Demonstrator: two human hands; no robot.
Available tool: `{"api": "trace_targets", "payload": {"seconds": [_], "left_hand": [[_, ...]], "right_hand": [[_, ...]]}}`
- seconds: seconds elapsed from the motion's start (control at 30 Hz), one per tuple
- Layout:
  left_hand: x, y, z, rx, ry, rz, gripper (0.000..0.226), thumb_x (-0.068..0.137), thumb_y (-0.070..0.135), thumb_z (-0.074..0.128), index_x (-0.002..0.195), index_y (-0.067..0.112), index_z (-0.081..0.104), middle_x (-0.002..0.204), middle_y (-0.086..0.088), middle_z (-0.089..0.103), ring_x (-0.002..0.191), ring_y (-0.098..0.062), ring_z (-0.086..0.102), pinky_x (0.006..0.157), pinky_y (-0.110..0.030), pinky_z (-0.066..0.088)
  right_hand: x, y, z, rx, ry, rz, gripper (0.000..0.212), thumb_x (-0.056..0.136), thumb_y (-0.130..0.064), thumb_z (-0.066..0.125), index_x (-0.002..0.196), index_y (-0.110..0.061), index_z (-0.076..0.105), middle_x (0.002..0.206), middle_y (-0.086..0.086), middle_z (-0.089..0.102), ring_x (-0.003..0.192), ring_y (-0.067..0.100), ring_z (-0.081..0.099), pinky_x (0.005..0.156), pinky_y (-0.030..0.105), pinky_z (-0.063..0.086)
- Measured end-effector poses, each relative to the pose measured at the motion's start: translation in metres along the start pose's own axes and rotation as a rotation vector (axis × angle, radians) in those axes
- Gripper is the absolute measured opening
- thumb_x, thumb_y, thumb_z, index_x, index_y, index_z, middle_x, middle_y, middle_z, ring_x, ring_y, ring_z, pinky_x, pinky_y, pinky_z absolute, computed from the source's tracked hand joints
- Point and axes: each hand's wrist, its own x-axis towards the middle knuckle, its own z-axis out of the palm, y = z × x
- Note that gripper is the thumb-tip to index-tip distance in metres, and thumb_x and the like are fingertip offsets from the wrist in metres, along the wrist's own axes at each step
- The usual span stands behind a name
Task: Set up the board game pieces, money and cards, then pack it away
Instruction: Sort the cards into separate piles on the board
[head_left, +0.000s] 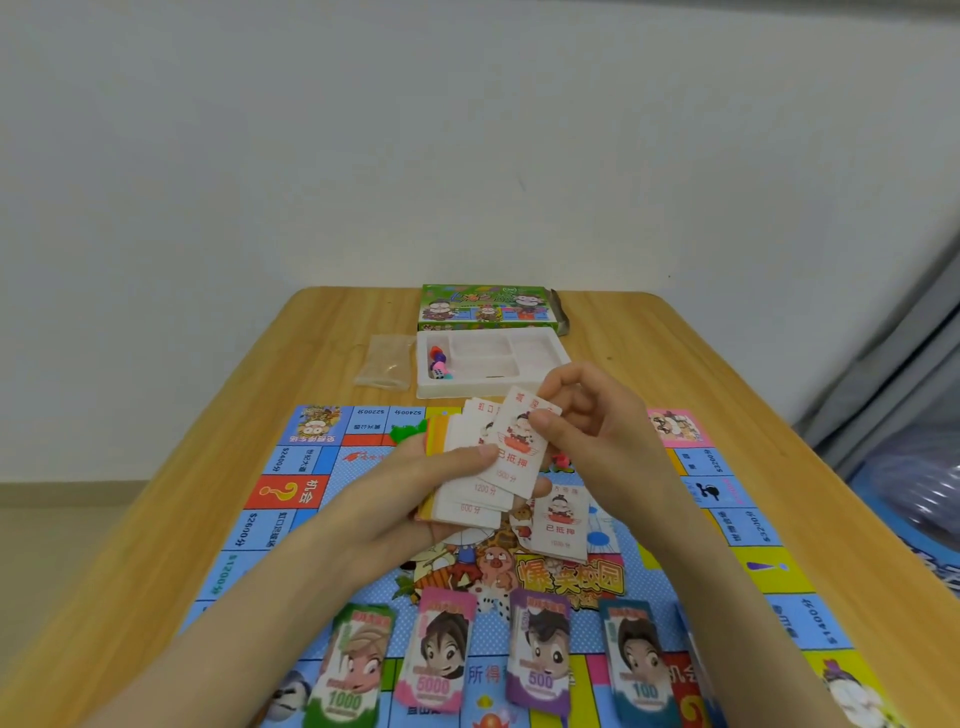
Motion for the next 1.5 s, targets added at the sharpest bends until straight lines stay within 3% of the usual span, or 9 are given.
{"api": "trace_targets", "payload": {"seconds": [0.2,0.3,0.4,0.57,0.67,0.87,1.03,1.17,1.5], "left_hand": [[-0.001,0.003,-0.002,-0.018,0.01,0.072,0.033,0.081,0.017,0.058,0.113,0.01,0.061,0.106,-0.014,0.072,0.088,-0.022,0.072,0.075,-0.038,0.056],[0.001,0.005,-0.005,-0.038,0.058,0.08,0.039,0.083,0.017,0.057,0.12,0.007,0.059,0.105,-0.012,0.072,0.084,-0.019,0.073,0.057,-0.029,0.059],[0.002,0.006,-0.006,-0.081,0.084,0.07,0.041,0.083,0.016,0.057,0.123,0.006,0.058,0.107,-0.012,0.072,0.084,-0.019,0.073,0.052,-0.024,0.056],[0.003,0.005,-0.005,-0.091,0.073,0.07,0.046,0.079,0.015,0.06,0.124,0.008,0.056,0.107,-0.012,0.072,0.087,-0.021,0.072,0.053,-0.025,0.057],[0.003,0.004,-0.006,-0.075,0.068,0.07,0.047,0.077,0.016,0.061,0.123,0.009,0.057,0.107,-0.011,0.072,0.092,-0.023,0.071,0.06,-0.027,0.059],[0.002,0.005,-0.004,-0.105,0.029,0.074,0.044,0.077,0.014,0.059,0.12,0.008,0.057,0.106,-0.012,0.072,0.088,-0.022,0.072,0.066,-0.029,0.06],[-0.001,0.007,-0.003,-0.086,0.033,0.078,0.039,0.077,0.015,0.059,0.116,0.007,0.06,0.102,-0.013,0.073,0.08,-0.02,0.073,0.052,-0.025,0.056],[0.0,0.007,-0.005,-0.089,0.043,0.079,0.042,0.077,0.015,0.06,0.118,0.009,0.059,0.106,-0.012,0.072,0.086,-0.022,0.072,0.054,-0.024,0.057],[0.0,0.006,-0.005,-0.059,0.045,0.087,0.042,0.077,0.015,0.06,0.119,0.009,0.058,0.106,-0.012,0.072,0.087,-0.022,0.072,0.058,-0.026,0.059]], "right_hand": [[0.003,0.002,-0.018,0.031,0.264,0.195,0.011,0.091,-0.007,0.057,0.082,-0.013,0.06,0.071,0.009,0.065,0.05,-0.004,0.058,0.042,0.01,0.039],[0.003,0.004,-0.034,-0.072,0.136,0.377,0.004,0.088,-0.01,0.063,0.086,-0.008,0.066,0.067,0.01,0.065,0.04,0.0,0.046,0.04,0.013,0.034],[0.002,0.009,-0.035,-0.296,-0.08,0.455,0.004,0.084,-0.015,0.07,0.083,-0.011,0.068,0.066,0.009,0.067,0.044,0.007,0.048,0.044,0.019,0.038],[0.004,0.021,-0.023,-0.543,-0.189,0.427,0.011,0.083,-0.018,0.07,0.081,-0.012,0.062,0.069,-0.001,0.061,0.042,-0.001,0.052,0.042,0.014,0.037],[0.004,0.028,-0.021,-0.732,-0.175,0.37,0.016,0.082,-0.023,0.071,0.076,-0.014,0.059,0.071,-0.008,0.054,0.058,0.003,0.052,0.049,0.016,0.037],[0.0,0.029,-0.018,-0.942,-0.176,0.333,0.024,0.082,-0.037,0.069,0.09,-0.018,0.057,0.09,-0.004,0.054,0.084,0.016,0.055,0.068,0.029,0.044],[-0.001,0.017,-0.02,-0.783,-0.339,0.253,0.05,0.074,-0.047,0.074,0.114,-0.026,0.051,0.11,-0.01,0.045,0.095,0.005,0.044,0.078,0.018,0.039],[-0.004,0.012,-0.017,-0.843,-0.549,0.223,0.079,0.067,-0.045,0.08,0.132,-0.029,0.039,0.123,-0.013,0.036,0.113,0.005,0.032,0.099,0.026,0.036],[-0.003,0.019,-0.023,-0.828,-0.636,0.189,0.072,0.071,-0.033,0.08,0.13,-0.031,0.038,0.121,-0.013,0.034,0.109,0.005,0.034,0.092,0.025,0.04]]}}
